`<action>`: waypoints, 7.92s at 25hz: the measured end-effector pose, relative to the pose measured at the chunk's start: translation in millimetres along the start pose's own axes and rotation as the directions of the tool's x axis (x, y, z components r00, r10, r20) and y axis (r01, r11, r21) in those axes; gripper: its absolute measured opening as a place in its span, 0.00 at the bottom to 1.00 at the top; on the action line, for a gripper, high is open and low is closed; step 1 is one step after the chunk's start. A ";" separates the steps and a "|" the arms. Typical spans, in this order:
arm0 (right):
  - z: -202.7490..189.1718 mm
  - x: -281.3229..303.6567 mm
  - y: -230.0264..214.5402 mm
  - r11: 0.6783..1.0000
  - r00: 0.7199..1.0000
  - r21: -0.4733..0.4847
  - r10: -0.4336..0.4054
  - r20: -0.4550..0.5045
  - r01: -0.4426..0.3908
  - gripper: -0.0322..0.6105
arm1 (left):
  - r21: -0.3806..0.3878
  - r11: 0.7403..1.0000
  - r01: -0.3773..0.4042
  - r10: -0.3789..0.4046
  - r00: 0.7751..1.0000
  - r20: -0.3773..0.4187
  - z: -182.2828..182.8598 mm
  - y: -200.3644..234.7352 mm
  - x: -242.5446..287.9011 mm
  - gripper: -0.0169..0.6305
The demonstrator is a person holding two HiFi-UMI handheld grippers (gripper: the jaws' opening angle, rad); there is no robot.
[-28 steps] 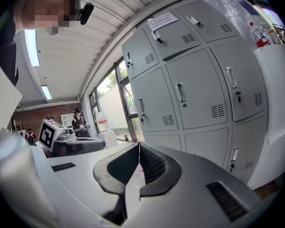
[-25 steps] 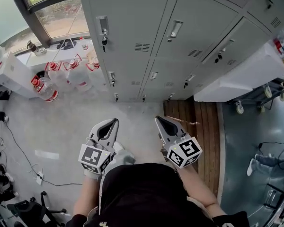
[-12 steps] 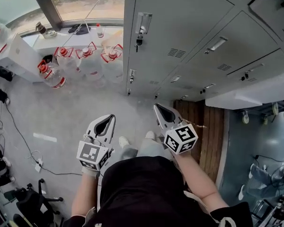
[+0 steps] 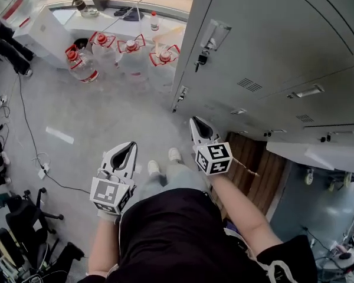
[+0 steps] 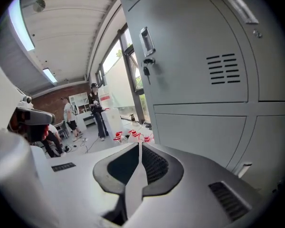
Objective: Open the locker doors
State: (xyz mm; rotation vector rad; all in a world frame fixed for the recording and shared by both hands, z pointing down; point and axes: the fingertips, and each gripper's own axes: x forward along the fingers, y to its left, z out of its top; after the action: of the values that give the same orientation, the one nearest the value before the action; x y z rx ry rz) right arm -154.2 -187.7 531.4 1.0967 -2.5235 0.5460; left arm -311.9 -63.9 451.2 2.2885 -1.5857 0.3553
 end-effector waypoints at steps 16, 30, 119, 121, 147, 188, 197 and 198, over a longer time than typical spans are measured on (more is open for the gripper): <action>-67.8 115.0 -50.9 0.999 0.991 -0.023 0.029 -0.128 -0.032 0.13 | -0.105 0.963 -0.247 0.239 0.968 -0.083 -40.6 -5.1 5.5 0.05; -96.7 184.2 -81.7 1.000 0.985 -0.020 0.002 -0.172 -0.006 0.36 | -0.139 0.932 -0.334 0.313 0.937 -0.153 -61.1 -5.5 0.3 0.05; -258.9 -80.4 -79.7 0.819 0.825 0.191 -0.475 -0.306 0.541 0.15 | 0.056 0.939 0.340 -0.313 0.909 -0.274 -109.4 -70.3 -10.8 0.05; -261.3 -90.6 -88.5 0.807 0.816 0.193 -0.491 -0.306 0.558 0.14 | 0.063 0.930 0.361 -0.331 0.900 -0.282 -109.5 -77.1 -5.2 0.05; -260.4 -190.4 -195.1 0.623 0.697 0.315 -0.661 -0.277 0.716 0.12 | 0.135 0.858 0.496 -0.434 0.840 -0.325 -94.9 -124.8 37.8 0.05; 163.9 -120.4 17.3 0.970 0.931 -0.072 -0.199 0.306 0.231 0.12 | 0.090 0.989 0.120 -0.125 0.991 0.047 25.1 -3.2 -34.4 0.05; 224.6 -61.0 27.8 0.976 0.927 -0.128 -0.123 0.355 0.178 0.13 | 0.057 0.998 0.008 -0.011 0.999 0.050 21.6 27.7 -50.8 0.05; 230.1 -55.1 27.1 0.976 0.926 -0.130 -0.120 0.358 0.176 0.13 | 0.053 0.999 -0.003 0.001 0.999 0.050 21.3 29.9 -51.5 0.05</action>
State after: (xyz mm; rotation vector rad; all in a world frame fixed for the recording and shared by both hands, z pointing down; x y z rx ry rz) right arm -173.1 -244.5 301.0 1.4131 -2.6864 0.1091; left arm -357.5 -38.3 415.7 2.3536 -1.6213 0.3474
